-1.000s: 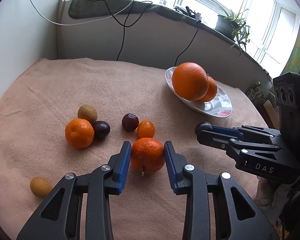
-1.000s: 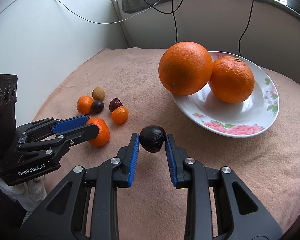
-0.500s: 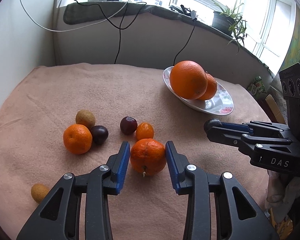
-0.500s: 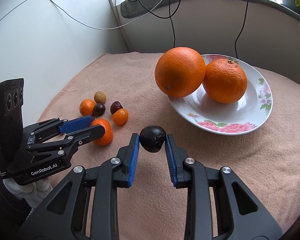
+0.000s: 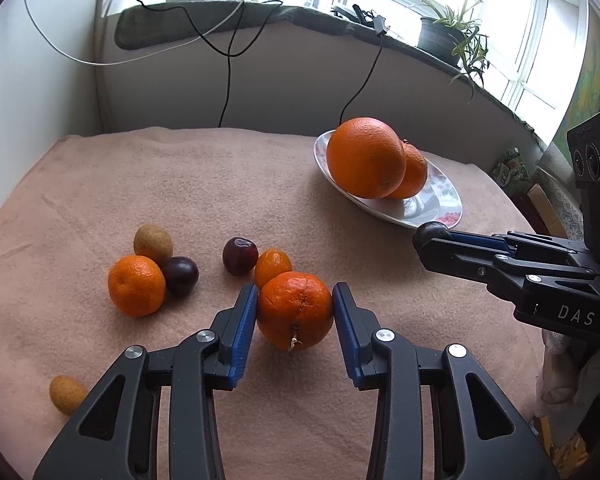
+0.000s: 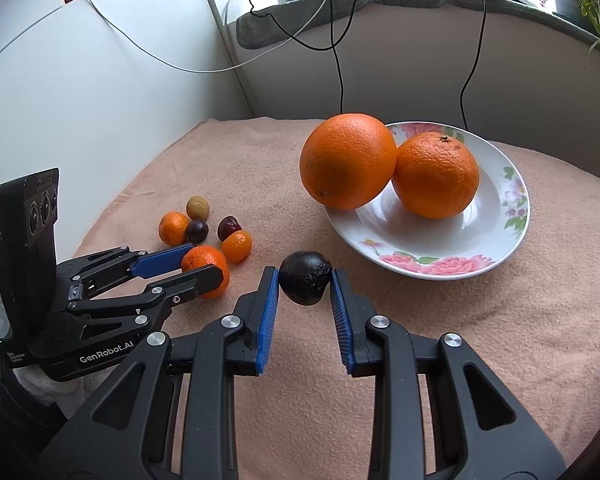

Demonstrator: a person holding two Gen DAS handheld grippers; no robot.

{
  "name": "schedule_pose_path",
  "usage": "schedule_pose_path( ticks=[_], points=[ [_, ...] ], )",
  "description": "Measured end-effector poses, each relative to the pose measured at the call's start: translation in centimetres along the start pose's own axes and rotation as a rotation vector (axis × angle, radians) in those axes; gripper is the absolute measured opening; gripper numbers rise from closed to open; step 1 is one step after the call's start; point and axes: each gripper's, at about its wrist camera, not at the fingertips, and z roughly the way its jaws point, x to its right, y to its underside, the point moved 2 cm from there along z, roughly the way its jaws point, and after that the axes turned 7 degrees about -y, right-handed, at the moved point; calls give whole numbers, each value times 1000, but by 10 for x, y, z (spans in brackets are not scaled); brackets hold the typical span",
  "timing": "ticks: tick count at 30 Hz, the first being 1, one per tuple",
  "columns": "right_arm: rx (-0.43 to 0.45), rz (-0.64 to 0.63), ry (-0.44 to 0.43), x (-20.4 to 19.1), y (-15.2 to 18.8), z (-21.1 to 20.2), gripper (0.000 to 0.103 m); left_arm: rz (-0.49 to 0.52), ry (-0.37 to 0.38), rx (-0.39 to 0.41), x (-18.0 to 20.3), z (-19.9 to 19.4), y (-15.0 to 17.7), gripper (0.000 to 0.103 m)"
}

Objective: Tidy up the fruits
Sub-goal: 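Lift the plum with the right gripper while the left gripper carries the tangerine over the plate, then lower the plum and tangerine onto the plate and open both grippers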

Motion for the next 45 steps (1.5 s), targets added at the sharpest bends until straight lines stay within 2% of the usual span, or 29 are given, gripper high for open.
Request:
schedule_pose_path(
  ticks=[10, 18, 27, 45],
  points=[
    [57, 11, 44, 20, -7, -28, 28, 43, 84, 52, 36, -8, -30, 37],
    [74, 41, 97, 58, -11, -41, 28, 106, 140, 74, 81, 4, -50, 37],
    [69, 45, 134, 91, -20, -39, 28, 182, 133, 68, 120, 28, -63, 37],
    [42, 74, 125, 124, -26, -17, 28, 222, 100, 55, 141, 48, -71, 37]
  ],
)
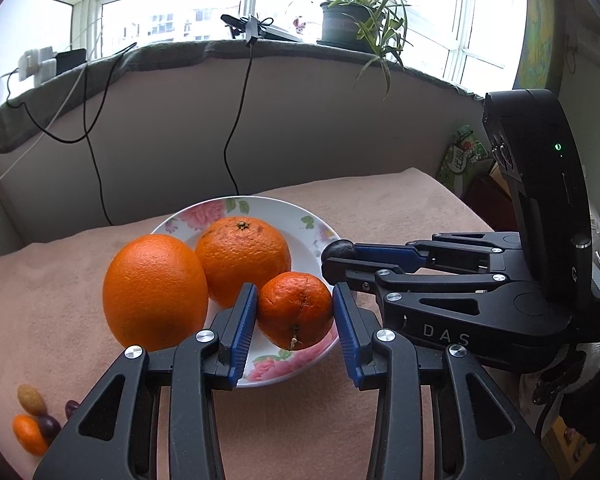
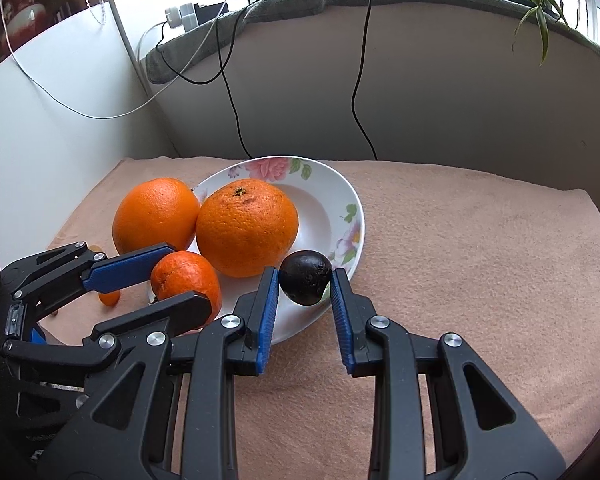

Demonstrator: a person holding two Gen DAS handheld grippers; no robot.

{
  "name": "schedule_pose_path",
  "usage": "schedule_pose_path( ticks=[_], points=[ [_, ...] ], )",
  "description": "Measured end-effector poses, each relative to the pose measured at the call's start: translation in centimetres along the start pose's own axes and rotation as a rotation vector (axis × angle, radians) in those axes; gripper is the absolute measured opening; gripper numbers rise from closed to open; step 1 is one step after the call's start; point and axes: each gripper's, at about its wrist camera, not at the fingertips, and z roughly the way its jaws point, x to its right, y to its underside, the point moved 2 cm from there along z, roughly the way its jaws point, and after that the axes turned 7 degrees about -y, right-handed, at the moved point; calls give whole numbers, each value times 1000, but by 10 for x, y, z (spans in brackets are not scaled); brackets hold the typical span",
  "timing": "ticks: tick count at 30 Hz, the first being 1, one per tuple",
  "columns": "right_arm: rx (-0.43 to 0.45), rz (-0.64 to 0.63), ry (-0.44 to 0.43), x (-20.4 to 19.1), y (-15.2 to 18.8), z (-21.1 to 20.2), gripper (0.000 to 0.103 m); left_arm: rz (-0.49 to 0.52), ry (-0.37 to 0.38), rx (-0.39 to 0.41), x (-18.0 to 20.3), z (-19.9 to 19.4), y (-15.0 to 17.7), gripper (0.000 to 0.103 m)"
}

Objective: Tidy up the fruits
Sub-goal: 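Lower the plum and tangerine onto the plate and open both grippers, then withdraw both grippers from the plate toward the remaining fruit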

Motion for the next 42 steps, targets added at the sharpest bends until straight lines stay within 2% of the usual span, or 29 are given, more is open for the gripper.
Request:
schedule_pose_path(
  ticks=[12, 13, 15, 20, 24, 30, 42],
  points=[
    [5, 7, 17, 3, -1, 0, 29, -6, -24, -4, -2, -1, 1, 39],
    [5, 9, 16, 3, -1, 0, 31, -7, -26, -2, -2, -2, 1, 40],
    [15, 13, 19, 3, -2, -2, 50, -8, -32, 9, -3, -5, 0, 50],
    [36, 14, 27, 1, -6, -9, 58, -5, -42, 31, -4, -12, -2, 52],
    [60, 24, 38, 1, -8, -16, 72, -6, -52, 52, -6, -21, -2, 59],
    [79, 38, 36, -3, -9, -24, 81, -14, -70, 72, -11, -33, -3, 68],
    [99, 21, 36, -26, -5, -39, 84, -29, -63, 108, -20, -63, 3, 69]
  ],
)
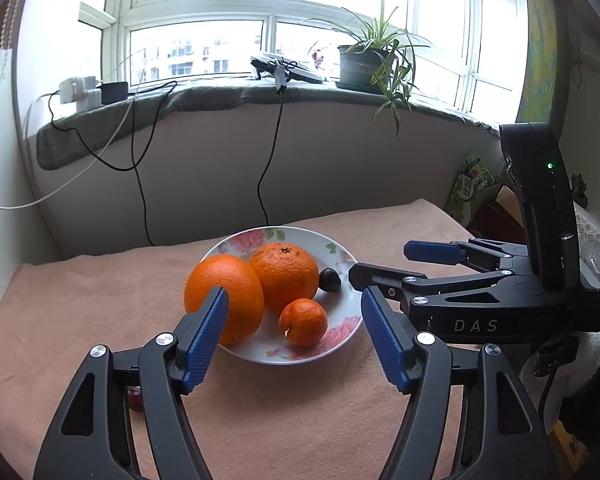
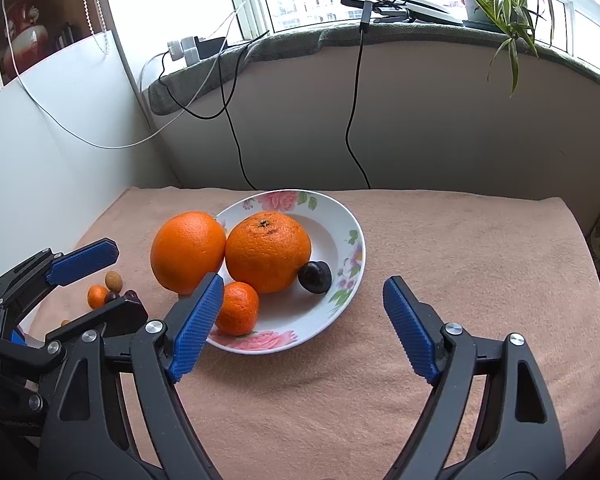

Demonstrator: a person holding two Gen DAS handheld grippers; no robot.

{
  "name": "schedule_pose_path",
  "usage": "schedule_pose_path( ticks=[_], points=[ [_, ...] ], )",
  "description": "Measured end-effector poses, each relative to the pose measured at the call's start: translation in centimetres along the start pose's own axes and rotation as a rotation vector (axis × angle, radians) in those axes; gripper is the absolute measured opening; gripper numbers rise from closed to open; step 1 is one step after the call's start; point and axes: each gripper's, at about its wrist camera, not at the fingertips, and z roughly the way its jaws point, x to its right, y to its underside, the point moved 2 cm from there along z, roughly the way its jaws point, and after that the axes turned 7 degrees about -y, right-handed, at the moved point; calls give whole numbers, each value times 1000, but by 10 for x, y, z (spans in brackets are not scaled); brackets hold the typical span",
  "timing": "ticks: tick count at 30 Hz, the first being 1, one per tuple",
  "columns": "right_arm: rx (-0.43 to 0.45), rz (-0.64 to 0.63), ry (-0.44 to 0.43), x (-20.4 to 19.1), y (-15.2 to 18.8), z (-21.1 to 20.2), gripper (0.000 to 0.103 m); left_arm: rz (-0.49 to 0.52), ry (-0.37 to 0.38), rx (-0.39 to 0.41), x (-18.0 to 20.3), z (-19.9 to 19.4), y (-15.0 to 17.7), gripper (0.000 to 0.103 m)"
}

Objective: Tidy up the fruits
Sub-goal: 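Withdraw both grippers from the plate toward the remaining fruit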

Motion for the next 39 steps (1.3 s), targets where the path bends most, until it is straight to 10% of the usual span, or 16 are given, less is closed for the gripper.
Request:
schedule_pose_path(
  ticks=[39],
  points=[
    [-113, -159, -168, -148, 35, 49, 84, -208, -244, -49, -140, -72, 85, 75]
  ],
)
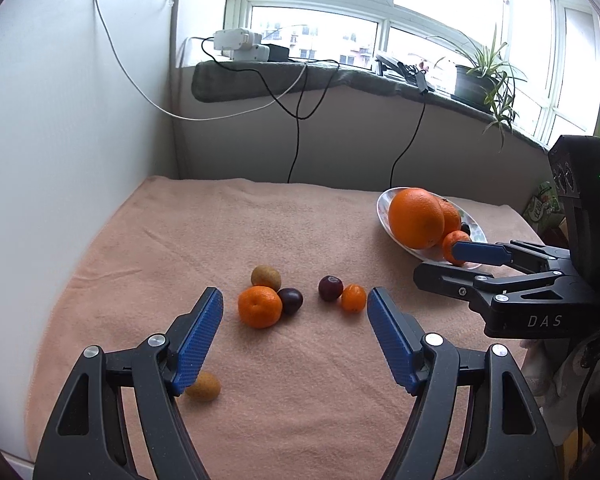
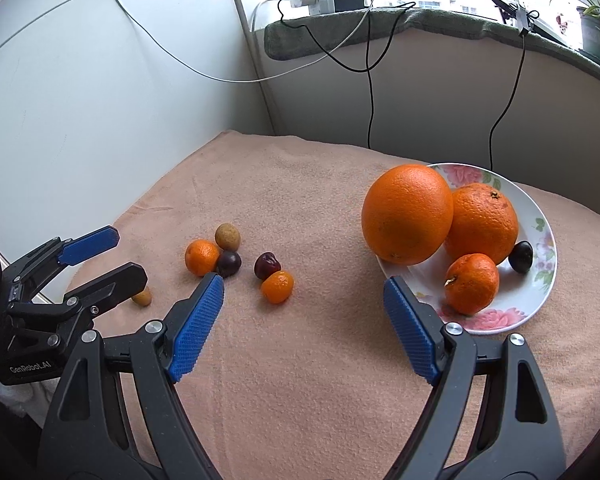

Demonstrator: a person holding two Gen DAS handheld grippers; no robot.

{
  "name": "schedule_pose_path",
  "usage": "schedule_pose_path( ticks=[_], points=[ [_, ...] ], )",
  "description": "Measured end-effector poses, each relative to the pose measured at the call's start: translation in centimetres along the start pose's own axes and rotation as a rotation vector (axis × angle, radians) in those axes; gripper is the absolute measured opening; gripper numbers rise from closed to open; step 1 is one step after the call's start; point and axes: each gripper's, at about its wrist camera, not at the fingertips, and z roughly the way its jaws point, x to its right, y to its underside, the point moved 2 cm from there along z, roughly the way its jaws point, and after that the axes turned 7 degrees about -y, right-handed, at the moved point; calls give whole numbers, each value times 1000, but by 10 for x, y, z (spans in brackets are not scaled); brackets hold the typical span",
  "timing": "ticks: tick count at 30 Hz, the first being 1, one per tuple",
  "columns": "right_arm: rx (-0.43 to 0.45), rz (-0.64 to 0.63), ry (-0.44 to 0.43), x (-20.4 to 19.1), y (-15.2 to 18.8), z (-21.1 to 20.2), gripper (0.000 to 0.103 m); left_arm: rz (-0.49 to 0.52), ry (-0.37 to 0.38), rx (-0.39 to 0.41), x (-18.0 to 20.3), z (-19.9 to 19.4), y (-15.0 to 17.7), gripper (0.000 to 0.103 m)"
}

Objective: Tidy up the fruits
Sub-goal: 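Withdraw both grippers from the plate toward the remaining fruit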

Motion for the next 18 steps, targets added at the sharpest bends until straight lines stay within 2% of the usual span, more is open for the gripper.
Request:
schedule_pose_path(
  ticks=[11, 15, 18],
  points=[
    [-59, -31, -16, -12, 10, 25, 84, -61, -37, -87, -42, 7, 35, 75],
    [-93, -45, -27, -15, 12, 38, 71, -92, -30, -118, -54, 14, 45, 74],
    [-112, -54, -24, -17, 13, 47, 67, -114, -27, -136, -60, 20, 49, 69]
  ],
)
